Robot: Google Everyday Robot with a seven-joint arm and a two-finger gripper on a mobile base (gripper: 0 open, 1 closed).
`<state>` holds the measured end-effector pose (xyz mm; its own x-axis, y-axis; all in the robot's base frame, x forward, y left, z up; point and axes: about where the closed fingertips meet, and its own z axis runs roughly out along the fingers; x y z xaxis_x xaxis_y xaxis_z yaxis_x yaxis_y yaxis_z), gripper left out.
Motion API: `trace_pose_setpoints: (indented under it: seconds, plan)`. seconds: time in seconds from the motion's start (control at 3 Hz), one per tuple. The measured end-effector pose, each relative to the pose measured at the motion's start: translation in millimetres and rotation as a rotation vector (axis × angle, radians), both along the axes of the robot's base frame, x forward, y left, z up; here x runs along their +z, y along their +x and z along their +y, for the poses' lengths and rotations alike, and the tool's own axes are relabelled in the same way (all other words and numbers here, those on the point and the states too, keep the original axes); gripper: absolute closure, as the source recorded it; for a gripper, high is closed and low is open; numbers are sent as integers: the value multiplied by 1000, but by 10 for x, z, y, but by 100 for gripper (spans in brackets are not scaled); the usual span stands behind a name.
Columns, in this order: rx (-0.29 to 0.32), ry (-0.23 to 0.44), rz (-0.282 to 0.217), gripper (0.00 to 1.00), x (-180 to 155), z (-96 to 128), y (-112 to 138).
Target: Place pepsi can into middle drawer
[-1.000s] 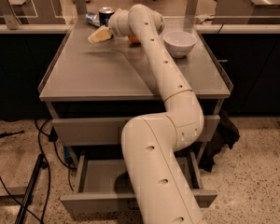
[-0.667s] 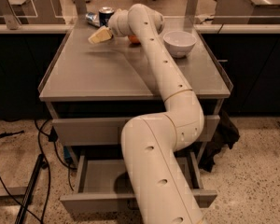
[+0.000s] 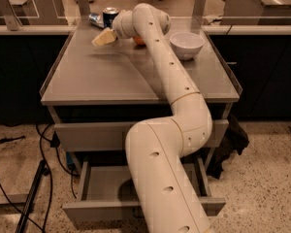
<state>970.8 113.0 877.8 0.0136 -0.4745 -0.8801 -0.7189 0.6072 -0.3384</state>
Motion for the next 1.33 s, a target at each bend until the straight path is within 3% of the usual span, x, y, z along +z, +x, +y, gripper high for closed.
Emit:
trace_pose_setpoints:
  seconds: [0.33, 1.0, 1.33]
  plan:
    - [0, 3, 4, 0, -37, 28, 9]
    - [-2, 12, -1, 42, -48, 51, 29]
    - [-1, 13, -2, 54, -51, 52, 30]
